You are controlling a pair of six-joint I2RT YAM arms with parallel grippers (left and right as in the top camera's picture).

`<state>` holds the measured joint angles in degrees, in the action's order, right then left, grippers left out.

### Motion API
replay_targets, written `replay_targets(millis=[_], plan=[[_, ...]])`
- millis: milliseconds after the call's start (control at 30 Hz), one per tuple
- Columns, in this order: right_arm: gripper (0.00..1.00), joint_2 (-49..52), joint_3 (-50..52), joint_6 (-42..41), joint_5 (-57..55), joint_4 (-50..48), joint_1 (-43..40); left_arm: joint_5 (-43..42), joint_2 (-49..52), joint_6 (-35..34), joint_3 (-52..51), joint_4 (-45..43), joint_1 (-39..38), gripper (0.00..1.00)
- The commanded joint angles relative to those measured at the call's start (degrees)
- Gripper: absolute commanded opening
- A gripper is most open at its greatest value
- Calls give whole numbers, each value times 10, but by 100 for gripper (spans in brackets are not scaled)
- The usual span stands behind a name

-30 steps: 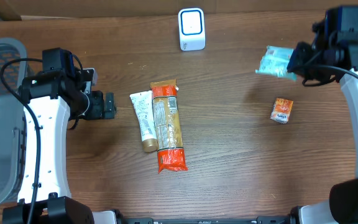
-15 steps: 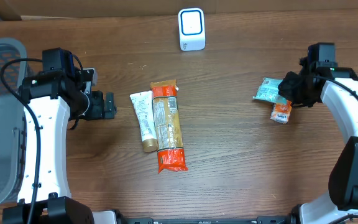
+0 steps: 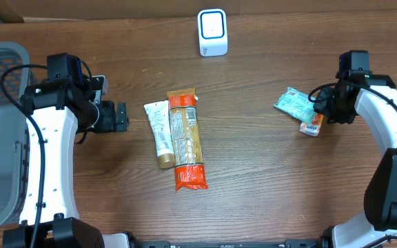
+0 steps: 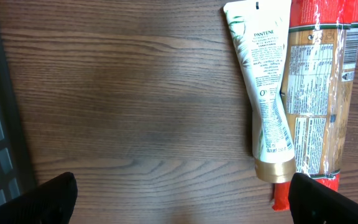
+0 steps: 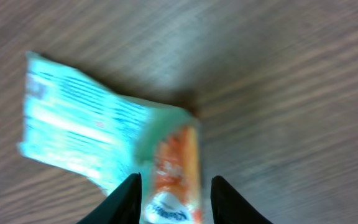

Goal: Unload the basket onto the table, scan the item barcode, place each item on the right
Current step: 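Carry the packet right and release it beside the orange box, then move the right gripper left and grasp the orange-red snack bag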

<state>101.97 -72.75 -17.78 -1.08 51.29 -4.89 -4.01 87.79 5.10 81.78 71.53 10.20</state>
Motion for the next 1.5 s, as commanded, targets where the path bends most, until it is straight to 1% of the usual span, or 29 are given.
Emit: replay_targets(millis=[0,100,233,300,367,467,600,800,967,1067,1200,1467], plan=[[38,-1,-29,2,-40,26,-3,0,1,11,0,0,-1,100],[40,-6,-74,2,-34,72,2,0,1,11,0,0,-1,99],[42,-12,-145,25,22,129,26,0,1,11,0,0,-1,99],[47,-12,-171,45,82,139,46,0,1,11,0,0,-1,100],[52,-12,-176,46,132,132,65,0,1,11,0,0,-1,100],[58,-9,-176,45,173,125,94,0,1,11,0,0,-1,99],[58,0,-173,45,209,121,148,0,1,11,0,0,-1,99],[58,26,-172,42,217,110,261,0,1,11,0,0,-1,100],[60,61,-172,1,218,76,347,0,1,11,0,0,-1,99],[59,85,-172,-5,228,57,393,0,1,11,0,0,-1,100],[59,111,-172,-8,246,39,444,0,1,11,0,0,-1,99],[58,139,-172,-38,254,4,517,0,1,11,0,0,-1,100]])
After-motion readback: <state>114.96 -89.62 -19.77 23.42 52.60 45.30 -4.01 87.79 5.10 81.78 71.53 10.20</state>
